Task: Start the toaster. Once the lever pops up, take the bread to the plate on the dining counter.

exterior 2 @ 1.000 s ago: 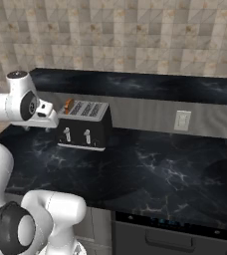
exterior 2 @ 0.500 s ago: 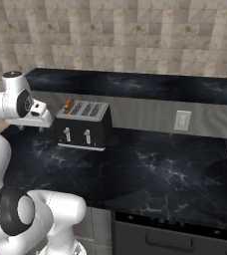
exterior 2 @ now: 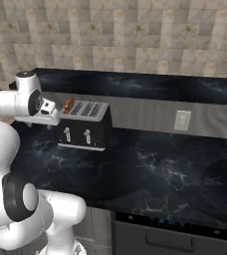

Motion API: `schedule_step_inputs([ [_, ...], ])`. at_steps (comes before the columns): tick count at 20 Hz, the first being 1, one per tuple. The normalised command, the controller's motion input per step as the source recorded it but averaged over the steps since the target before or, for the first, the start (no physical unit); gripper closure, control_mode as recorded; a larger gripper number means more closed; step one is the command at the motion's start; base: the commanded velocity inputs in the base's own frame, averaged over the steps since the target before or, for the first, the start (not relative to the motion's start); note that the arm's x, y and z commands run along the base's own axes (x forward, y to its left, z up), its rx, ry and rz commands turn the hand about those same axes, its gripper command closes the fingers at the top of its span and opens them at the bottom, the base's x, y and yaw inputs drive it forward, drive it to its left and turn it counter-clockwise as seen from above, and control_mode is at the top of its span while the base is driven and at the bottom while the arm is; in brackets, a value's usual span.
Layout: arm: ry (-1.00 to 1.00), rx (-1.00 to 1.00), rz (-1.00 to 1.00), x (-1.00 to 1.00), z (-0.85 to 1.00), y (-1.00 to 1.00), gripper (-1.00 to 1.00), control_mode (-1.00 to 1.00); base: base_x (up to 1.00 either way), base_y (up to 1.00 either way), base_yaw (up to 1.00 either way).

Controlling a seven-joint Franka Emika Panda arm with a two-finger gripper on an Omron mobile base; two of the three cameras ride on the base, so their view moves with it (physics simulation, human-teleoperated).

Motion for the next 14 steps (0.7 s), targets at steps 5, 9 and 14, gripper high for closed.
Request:
schedule_step_inputs([
  [5, 0.0, 0.02, 0.0, 0.22, -0.03, -0.01, -1.0, -1.0, 0.0, 0.0, 0.0],
  [9, 0.0, 0.0, 0.0, 0.03, -0.26, 0.0, -1.0, -1.0, 0.0, 0.0, 0.0],
  [14, -0.04, 0.0, 0.0, 0.02, -0.35, 0.0, -1.0, -1.0, 0.0, 0.0, 0.0],
])
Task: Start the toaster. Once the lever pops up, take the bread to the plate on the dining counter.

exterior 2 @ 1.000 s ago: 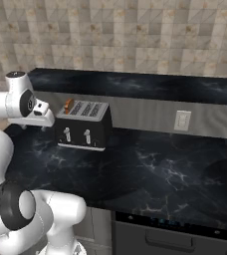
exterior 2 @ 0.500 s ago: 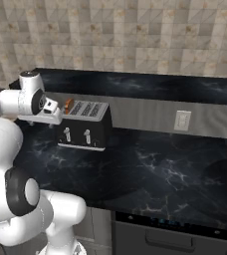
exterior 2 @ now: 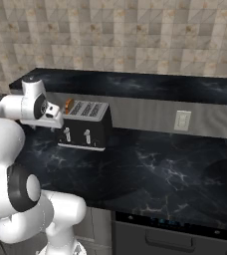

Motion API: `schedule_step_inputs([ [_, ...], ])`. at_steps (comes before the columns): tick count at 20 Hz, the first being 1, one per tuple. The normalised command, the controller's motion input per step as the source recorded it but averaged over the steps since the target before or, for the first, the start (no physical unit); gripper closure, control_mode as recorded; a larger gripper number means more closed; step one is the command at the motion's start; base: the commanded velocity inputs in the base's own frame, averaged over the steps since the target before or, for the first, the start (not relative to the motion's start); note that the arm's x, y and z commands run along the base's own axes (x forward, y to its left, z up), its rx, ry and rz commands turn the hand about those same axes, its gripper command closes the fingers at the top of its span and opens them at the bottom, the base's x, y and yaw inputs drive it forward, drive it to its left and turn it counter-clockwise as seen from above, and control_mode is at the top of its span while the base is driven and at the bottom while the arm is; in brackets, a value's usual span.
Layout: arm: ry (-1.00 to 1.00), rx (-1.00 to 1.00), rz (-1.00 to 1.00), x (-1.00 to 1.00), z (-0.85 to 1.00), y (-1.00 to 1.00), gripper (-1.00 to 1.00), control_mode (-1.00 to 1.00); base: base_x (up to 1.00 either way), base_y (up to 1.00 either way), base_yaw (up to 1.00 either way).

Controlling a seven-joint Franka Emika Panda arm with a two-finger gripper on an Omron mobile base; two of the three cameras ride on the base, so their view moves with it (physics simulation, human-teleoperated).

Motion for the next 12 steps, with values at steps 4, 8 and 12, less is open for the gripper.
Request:
schedule_step_inputs([
  [4, 0.0, 0.0, 0.0, 0.14, -0.15, 0.0, -1.0, -1.0, 0.0, 0.0, 0.0],
  [8, 0.0, 0.0, 0.0, 0.18, -0.01, 0.0, -1.0, -1.0, 0.0, 0.0, 0.0],
  [12, 0.0, 0.0, 0.0, 0.24, 0.0, 0.0, -1.0, -1.0, 0.0, 0.0, 0.0],
])
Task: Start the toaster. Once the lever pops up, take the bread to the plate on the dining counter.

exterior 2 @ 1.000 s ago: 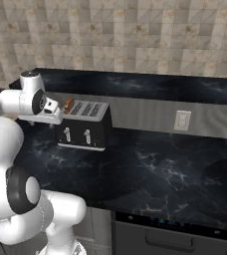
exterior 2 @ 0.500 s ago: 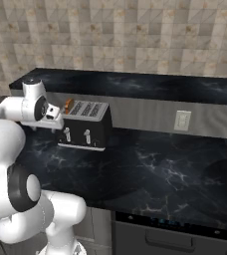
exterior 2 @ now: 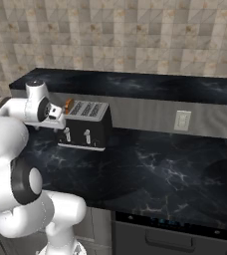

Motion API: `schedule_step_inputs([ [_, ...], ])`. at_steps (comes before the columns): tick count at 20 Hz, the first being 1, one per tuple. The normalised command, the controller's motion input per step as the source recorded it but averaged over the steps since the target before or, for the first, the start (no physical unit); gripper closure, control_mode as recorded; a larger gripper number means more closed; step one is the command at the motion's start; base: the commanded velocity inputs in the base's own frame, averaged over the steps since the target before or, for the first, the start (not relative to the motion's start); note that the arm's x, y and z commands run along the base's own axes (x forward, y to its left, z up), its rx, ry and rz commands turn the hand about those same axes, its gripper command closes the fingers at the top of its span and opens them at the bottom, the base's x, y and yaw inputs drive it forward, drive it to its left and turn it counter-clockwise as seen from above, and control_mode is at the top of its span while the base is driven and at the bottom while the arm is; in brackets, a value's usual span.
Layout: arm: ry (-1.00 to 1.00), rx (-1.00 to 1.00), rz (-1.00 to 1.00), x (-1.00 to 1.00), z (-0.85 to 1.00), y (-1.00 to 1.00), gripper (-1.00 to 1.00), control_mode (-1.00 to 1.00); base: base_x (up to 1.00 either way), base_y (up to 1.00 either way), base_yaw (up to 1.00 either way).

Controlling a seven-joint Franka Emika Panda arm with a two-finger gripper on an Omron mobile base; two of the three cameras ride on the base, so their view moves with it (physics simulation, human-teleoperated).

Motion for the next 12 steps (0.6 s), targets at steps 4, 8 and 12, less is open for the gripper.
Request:
schedule_step_inputs([
  [4, 0.0, 0.0, 0.0, 0.26, 0.0, 0.0, -1.0, -1.0, 0.0, 0.0, 0.0],
  [8, 0.0, 0.0, 0.0, 0.24, -0.03, 0.0, -1.0, -1.0, 0.0, 0.0, 0.0],
  [12, 0.0, 0.0, 0.0, 0.23, -0.02, 0.0, -1.0, -1.0, 0.0, 0.0, 0.0],
])
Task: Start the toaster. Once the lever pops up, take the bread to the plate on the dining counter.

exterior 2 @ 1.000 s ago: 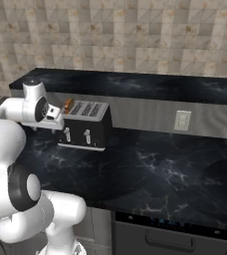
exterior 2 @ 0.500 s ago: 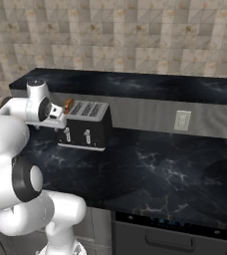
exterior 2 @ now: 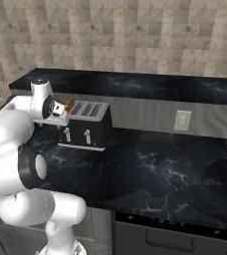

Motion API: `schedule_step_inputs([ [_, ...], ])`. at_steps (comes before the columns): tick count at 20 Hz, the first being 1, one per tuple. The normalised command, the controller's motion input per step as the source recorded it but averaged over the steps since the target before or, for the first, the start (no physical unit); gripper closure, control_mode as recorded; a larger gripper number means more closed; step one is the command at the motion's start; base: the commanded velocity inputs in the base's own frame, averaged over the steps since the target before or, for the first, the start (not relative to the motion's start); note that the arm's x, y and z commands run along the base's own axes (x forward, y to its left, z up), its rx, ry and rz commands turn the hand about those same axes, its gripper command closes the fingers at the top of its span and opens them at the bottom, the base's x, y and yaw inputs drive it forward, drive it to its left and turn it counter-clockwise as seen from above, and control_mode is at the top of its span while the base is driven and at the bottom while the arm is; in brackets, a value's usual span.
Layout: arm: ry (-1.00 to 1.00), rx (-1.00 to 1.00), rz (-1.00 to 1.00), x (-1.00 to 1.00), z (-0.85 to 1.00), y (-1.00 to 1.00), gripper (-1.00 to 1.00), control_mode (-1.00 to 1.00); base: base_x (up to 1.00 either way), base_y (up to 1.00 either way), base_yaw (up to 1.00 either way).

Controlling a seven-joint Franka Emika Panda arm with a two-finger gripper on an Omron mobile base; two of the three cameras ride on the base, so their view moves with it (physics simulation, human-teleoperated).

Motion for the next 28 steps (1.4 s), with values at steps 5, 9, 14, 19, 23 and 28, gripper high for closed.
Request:
schedule_step_inputs([
  [5, 0.0, 0.0, 0.0, 0.22, -0.14, 0.0, -1.0, -1.0, 0.0, 0.0, 0.0],
  [9, 0.0, 0.0, 0.0, 0.15, -0.23, 0.0, -1.0, -1.0, 0.0, 0.0, 0.0],
  [14, 0.0, 0.0, 0.0, 0.13, -0.25, 0.0, -1.0, -1.0, 0.0, 0.0, 0.0],
  [19, 0.0, 0.01, 0.0, 0.15, -0.16, 0.0, -1.0, -1.0, 0.0, 0.0, 0.0],
  [23, -0.01, 0.02, 0.0, 0.14, -0.12, 0.0, -1.0, -1.0, 0.0, 0.0, 0.0],
  [28, 0.0, 0.02, 0.0, 0.15, -0.16, 0.0, -1.0, -1.0, 0.0, 0.0, 0.0],
])
